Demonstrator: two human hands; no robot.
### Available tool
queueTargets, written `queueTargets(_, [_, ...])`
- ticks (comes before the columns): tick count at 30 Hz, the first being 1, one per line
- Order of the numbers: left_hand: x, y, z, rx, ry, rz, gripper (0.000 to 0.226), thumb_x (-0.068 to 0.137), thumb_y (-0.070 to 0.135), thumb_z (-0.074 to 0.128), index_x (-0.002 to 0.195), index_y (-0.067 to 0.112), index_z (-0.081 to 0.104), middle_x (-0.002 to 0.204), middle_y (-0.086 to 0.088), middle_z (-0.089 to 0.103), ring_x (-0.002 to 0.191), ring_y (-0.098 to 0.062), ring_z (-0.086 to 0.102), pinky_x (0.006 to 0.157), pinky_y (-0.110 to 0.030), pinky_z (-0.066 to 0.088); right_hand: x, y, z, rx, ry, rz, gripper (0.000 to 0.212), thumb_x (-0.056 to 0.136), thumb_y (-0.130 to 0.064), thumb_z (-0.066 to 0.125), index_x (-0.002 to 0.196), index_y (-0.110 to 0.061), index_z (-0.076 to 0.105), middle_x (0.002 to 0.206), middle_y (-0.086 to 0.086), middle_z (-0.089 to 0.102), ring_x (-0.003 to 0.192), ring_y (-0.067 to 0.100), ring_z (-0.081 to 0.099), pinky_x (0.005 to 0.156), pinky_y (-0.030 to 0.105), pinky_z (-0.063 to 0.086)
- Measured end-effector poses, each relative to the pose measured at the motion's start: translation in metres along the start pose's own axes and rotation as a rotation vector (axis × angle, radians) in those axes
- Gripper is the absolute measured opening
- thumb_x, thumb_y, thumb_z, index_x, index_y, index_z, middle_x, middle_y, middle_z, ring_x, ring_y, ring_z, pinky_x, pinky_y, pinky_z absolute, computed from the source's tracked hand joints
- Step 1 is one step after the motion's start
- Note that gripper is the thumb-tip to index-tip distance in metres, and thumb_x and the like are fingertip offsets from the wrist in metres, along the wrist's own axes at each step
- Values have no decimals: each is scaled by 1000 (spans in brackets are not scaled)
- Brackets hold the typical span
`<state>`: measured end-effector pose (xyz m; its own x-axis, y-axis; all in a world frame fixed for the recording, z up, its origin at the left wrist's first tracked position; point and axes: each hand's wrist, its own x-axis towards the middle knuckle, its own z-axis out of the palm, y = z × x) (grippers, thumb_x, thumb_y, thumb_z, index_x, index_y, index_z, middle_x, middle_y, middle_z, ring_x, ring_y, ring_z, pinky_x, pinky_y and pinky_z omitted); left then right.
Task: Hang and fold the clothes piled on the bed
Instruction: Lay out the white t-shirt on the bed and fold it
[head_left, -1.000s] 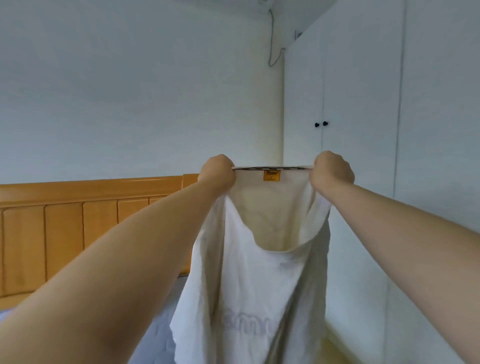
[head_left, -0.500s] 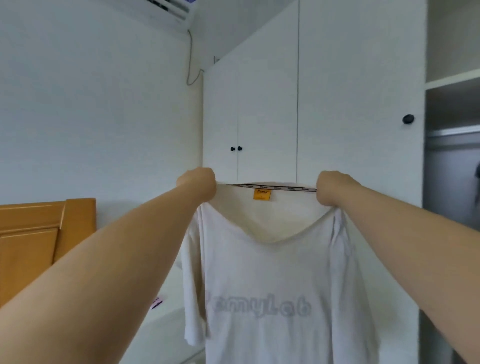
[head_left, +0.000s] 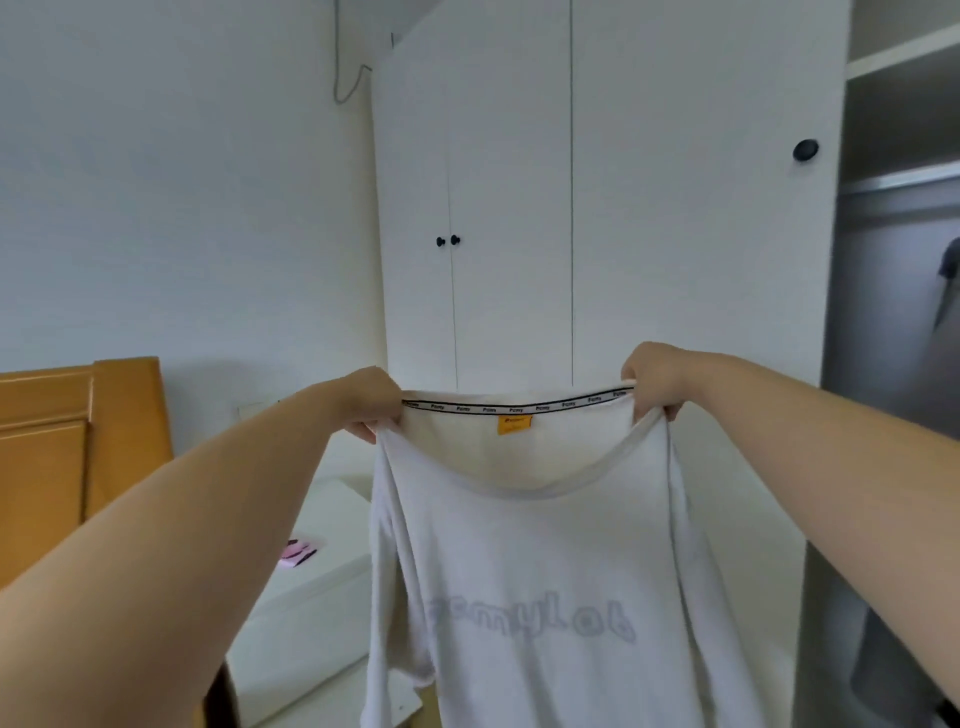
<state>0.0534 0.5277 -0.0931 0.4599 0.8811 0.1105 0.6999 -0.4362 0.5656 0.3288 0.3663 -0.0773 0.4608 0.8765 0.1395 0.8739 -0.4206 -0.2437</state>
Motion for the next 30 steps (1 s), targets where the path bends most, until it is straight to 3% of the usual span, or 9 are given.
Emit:
queueTargets(4, [-3, -15, 3, -78, -148, -8, 9, 80, 3, 52, 76, 9, 57, 67, -5, 51, 59, -17, 50, 53, -23, 47, 1, 11, 6, 186, -151, 73, 28, 76, -6, 78, 72, -5, 50, 64, 10, 46, 47, 20, 46, 43, 24, 45])
queueTargets(7, [0, -26, 5, -147, -200, -10, 15, 77, 7, 60, 68, 12, 49, 63, -5, 40, 55, -17, 37, 50, -23, 36, 5, 16, 10, 427, -256, 62, 17, 81, 2, 70, 76, -3, 55, 70, 10, 51, 58, 18, 51, 49, 24, 48])
queueTargets(11, [2, -34, 11, -311, -299, 28, 12, 78, 12, 72, 83, 5, 64, 80, -10, 59, 74, -22, 55, 68, -27, 48, 11, 16, 25, 616, -271, 63, 16, 85, 17, 54, 79, 3, 58, 79, 12, 57, 71, 23, 59, 54, 25, 57])
queueTargets(15, [-1, -34, 15, -347, -316, 75, 10, 88, 14, 66, 81, 8, 70, 76, -3, 70, 66, -14, 66, 58, -21, 52, 17, 10, 34, 594, -178, 83, 16, 82, 20, 50, 84, 7, 58, 83, 16, 59, 71, 28, 63, 53, 29, 59])
queueTargets(18, [2, -37, 19, -291, -150, 74, 16, 88, 13, 65, 73, 7, 68, 64, -1, 61, 57, -14, 56, 51, -20, 46, 20, 1, 35, 356, -66, 66, 9, 80, 11, 59, 81, 2, 59, 72, 14, 61, 62, 26, 64, 49, 25, 56])
queueTargets(20, [3, -39, 22, -160, 1, 98, 17, 87, 10, 63, 71, 4, 66, 60, -5, 48, 51, -16, 43, 46, -21, 37, 22, -3, 36, 233, -30, 64, 6, 82, 4, 60, 87, 3, 63, 73, 12, 63, 76, 30, 69, 62, 30, 57])
queueTargets(22, [3, -39, 23, -63, 109, 128, 14, 85, 6, 59, 74, 4, 68, 61, -7, 49, 48, -16, 43, 44, -20, 39, 26, -1, 39, 180, 9, 75, 13, 82, 1, 59, 94, 4, 64, 75, 13, 63, 86, 33, 69, 71, 36, 56])
queueTargets(25, [2, -41, 26, -46, 212, 173, 19, 81, 0, 55, 73, 12, 68, 63, -4, 63, 44, -13, 49, 42, -17, 44, 27, 0, 44, 243, 61, 113, 3, 80, 4, 59, 82, 3, 61, 65, 15, 60, 65, 32, 63, 62, 35, 53])
queueTargets(30, [3, -44, 33, 117, 342, 230, 22, 73, -3, 50, 65, 18, 53, 64, 0, 60, 49, -11, 53, 50, -21, 42, 29, 7, 50, 477, 107, 228, 25, 78, 14, 54, 61, -3, 47, 53, 12, 51, 40, 21, 44, 32, 17, 36])
